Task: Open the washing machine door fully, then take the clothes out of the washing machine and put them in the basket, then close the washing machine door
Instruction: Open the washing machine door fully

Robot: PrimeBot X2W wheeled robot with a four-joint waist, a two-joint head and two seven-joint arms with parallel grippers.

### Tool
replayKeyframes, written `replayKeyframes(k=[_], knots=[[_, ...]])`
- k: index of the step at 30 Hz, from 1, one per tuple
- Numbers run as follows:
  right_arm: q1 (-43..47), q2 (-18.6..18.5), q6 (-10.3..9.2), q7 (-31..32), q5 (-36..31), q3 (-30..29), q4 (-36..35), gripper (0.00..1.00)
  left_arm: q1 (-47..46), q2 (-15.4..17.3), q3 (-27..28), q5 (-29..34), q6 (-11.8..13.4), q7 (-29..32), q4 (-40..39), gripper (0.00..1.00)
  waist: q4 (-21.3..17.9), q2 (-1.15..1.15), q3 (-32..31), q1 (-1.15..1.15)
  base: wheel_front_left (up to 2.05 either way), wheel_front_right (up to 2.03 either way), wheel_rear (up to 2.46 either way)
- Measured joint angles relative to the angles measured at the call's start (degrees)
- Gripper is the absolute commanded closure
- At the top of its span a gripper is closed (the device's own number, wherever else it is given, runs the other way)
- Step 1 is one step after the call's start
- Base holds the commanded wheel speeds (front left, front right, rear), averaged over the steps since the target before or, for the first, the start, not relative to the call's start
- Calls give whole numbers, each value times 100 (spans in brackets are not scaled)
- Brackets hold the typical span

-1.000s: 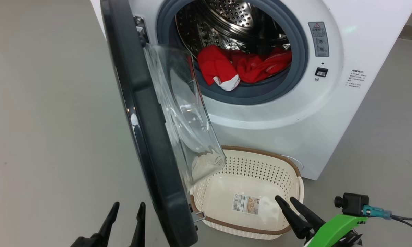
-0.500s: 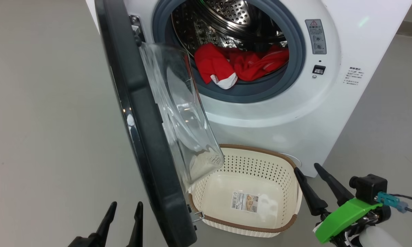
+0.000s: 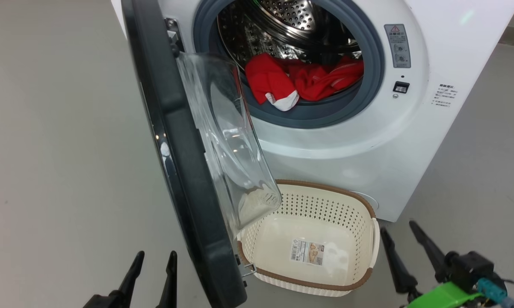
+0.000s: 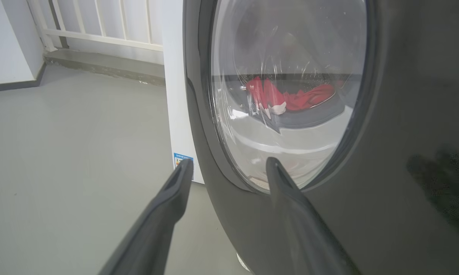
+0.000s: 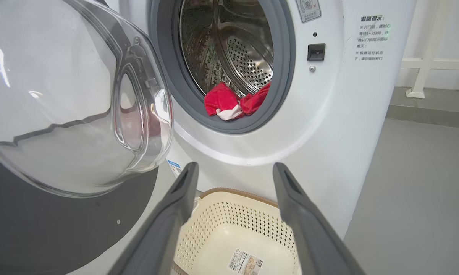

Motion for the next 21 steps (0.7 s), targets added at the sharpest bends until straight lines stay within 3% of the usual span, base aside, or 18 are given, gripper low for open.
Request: replayKeyframes(k=[12,13,14,15,21], knots=[[231,191,1,0,-269,-168,81,0,0,0,47,-8,0,0,-4,0,-38,0,-2,0,0,0,0],[230,197,1,0,-269,-170,74,0,0,0,49,-24,-1,0,-5,13,-40,0,1,0,0,0,0],[229,201,1,0,-270,-174,63,0,0,0,54,-34,-1,0,-8,66,-41,0,4,0,0,0,0],[226,208,1,0,-271,-175,52,0,0,0,63,-59,0,0,-12,100,-39,0,7,0,0,0,0],[219,245,1,0,-316,-180,-4,0,-13,-2,376,-348,71,0,-547,100,-10,0,20,0,0,0,0]])
